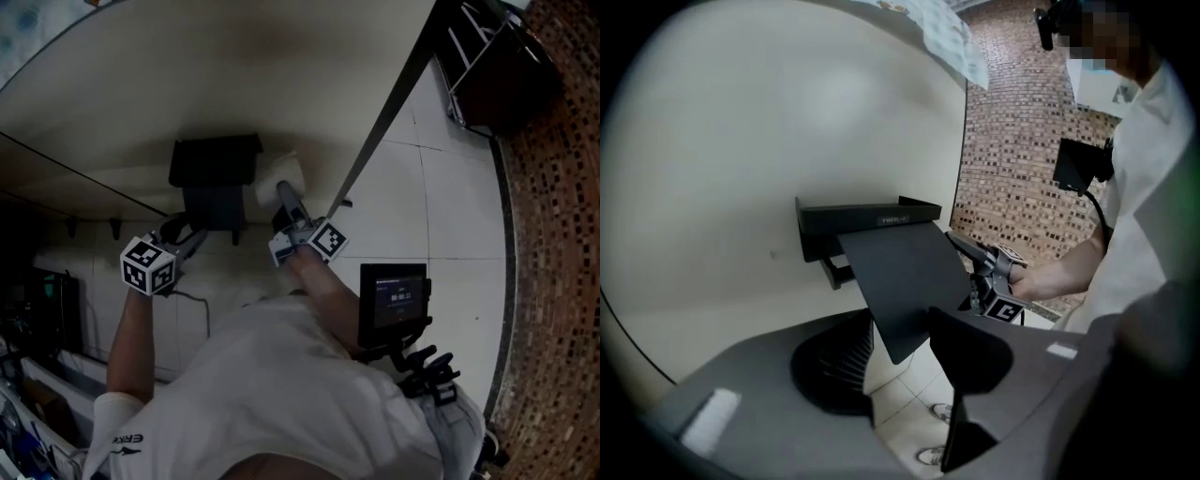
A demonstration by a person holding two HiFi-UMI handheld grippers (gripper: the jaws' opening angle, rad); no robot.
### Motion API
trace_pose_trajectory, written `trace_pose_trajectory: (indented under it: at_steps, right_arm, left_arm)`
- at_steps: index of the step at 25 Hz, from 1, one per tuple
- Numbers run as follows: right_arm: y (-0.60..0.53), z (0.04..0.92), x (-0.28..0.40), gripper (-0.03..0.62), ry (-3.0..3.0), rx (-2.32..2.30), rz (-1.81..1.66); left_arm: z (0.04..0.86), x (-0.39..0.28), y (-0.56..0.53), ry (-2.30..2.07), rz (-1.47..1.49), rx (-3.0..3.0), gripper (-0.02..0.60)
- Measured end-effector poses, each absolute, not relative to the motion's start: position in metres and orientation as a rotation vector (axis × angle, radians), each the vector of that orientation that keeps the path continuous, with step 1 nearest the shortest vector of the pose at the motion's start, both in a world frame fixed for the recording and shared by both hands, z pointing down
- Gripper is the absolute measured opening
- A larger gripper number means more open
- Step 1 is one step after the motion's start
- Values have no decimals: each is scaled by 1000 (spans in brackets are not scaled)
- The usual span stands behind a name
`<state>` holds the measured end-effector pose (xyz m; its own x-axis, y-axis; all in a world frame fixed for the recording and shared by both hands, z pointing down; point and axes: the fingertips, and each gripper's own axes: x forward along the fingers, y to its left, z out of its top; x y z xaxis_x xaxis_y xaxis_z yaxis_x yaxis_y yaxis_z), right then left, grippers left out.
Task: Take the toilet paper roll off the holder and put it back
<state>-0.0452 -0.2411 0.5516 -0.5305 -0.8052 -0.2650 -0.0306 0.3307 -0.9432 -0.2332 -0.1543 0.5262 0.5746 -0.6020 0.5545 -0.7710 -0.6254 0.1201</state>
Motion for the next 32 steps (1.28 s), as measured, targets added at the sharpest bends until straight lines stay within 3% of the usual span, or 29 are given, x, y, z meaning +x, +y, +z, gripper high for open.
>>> trace_pose_trajectory:
  at_steps: [32]
  right_arm:
    - [-237,528,-83,405,1911,-676,-1198]
  left_arm:
    - [514,-225,-150,-1095,718,2460,190]
